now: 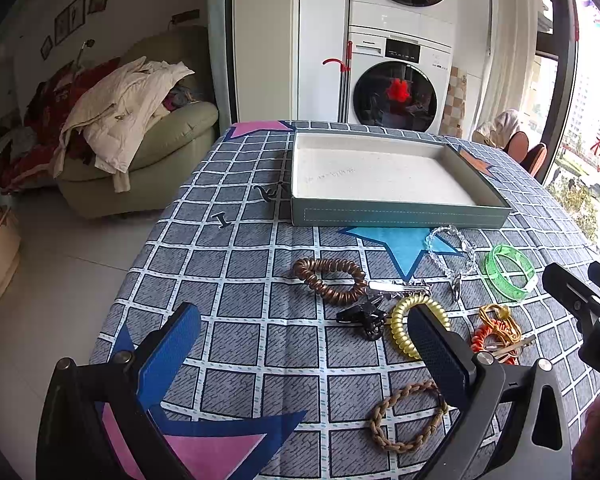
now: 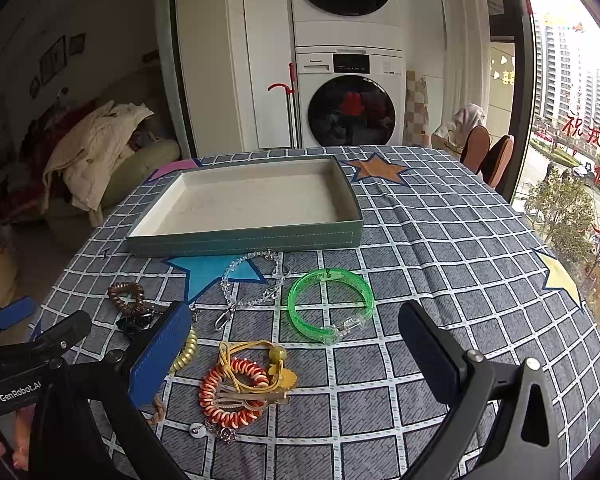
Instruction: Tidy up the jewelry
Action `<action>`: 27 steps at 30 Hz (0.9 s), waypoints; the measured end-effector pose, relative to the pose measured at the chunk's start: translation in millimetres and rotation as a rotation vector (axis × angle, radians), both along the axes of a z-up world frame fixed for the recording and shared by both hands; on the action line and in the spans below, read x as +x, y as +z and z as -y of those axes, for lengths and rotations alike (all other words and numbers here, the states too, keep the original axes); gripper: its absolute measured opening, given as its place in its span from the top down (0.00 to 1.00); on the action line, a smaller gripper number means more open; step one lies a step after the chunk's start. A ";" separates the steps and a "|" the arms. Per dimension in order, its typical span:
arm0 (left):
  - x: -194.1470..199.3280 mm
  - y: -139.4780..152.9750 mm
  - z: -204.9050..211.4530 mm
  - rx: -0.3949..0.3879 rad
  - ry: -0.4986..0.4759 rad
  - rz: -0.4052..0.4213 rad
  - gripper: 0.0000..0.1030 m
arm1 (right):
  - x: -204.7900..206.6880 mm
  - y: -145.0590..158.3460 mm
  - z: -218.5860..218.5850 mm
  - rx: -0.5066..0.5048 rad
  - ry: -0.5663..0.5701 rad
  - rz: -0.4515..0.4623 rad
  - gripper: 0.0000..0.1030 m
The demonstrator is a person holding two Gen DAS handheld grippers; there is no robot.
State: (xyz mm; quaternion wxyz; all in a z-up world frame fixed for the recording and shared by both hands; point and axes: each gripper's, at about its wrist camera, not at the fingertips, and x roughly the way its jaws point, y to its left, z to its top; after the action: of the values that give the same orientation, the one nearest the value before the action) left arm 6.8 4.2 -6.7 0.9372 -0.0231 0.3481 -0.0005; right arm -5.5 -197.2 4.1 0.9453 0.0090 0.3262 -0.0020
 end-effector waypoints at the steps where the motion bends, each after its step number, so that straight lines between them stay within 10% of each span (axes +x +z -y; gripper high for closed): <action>1: 0.7 -0.2 0.4 0.004 -0.001 0.006 0.00 | 0.0 0.0 0.3 0.001 0.000 0.000 0.00; 27: 1.8 -0.8 1.3 -0.003 -0.001 0.016 0.00 | -0.2 2.5 1.6 0.004 0.001 0.000 0.00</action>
State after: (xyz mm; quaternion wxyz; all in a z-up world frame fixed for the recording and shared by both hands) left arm 8.6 2.9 -7.4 0.9399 -0.0243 0.3405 -0.0016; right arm -5.6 -198.7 6.6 0.9452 0.0105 0.3264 -0.0009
